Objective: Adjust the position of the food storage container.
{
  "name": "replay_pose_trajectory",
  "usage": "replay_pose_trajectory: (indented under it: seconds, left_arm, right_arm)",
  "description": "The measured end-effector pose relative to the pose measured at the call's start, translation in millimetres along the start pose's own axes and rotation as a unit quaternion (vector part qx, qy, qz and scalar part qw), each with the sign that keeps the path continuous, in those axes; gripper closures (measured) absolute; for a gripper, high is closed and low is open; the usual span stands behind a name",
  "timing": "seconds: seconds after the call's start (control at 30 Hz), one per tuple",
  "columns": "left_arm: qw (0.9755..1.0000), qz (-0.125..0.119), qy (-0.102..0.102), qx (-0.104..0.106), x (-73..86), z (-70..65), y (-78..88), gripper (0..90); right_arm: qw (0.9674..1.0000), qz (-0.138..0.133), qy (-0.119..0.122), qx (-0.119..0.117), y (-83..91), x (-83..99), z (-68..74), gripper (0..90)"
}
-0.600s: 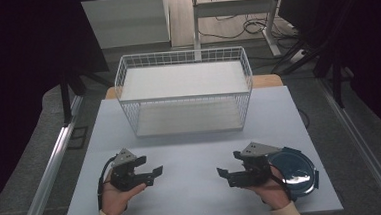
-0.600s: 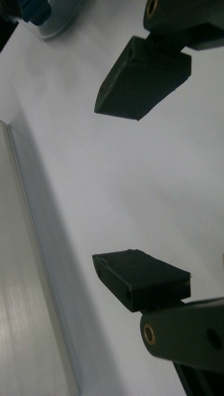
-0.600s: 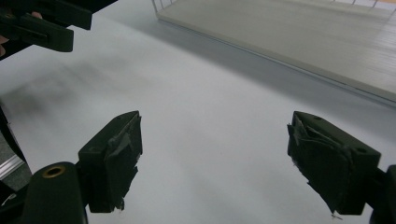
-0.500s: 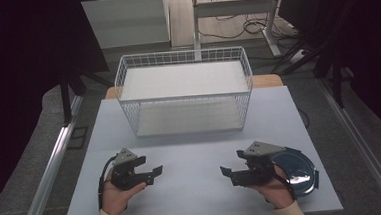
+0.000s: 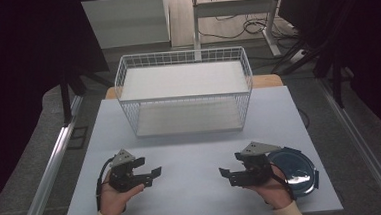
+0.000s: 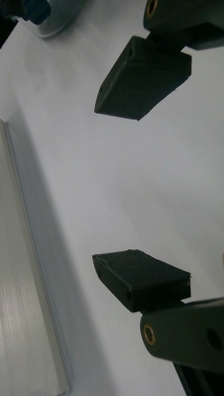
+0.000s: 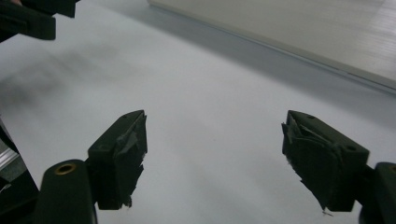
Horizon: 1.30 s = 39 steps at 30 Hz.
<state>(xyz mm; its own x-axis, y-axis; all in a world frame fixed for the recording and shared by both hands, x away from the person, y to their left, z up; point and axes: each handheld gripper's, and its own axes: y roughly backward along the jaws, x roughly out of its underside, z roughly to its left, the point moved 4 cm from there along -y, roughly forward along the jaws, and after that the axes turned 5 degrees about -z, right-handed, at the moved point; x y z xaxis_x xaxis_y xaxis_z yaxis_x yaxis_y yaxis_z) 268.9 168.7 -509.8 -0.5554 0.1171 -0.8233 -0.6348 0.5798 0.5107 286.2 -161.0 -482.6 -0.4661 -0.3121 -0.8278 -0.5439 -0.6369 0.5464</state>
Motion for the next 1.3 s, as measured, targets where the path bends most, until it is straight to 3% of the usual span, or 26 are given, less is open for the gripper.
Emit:
replay_pose_trajectory:
  seconds: [0.3,0.6,0.83,1.03,1.3]
  left_arm:
    - [1.0000,0.005,0.006,0.003,-0.1,1.9,-1.8,23.4]
    - [0.9996,0.007,0.022,0.013,1.8,3.4,-4.2,22.3]
    - [0.9992,0.000,0.037,0.015,0.1,5.8,-2.3,22.6]
    - [0.9993,0.005,0.035,0.014,1.5,5.0,-3.8,22.0]
    - [0.9988,0.011,0.043,0.018,1.9,5.6,-4.2,22.5]
  right_arm:
    - [0.9999,-0.006,-0.003,0.012,15.2,-4.0,-15.1,31.8]
    - [0.9993,-0.027,0.000,0.025,37.1,-8.1,-34.7,46.8]
    - [0.9977,-0.034,-0.016,0.056,58.5,-8.2,-56.0,52.1]
    - [0.9952,-0.034,-0.033,0.085,74.9,-4.9,-71.4,55.0]
    - [0.9910,-0.031,-0.042,0.123,101.0,4.3,-92.9,78.5]
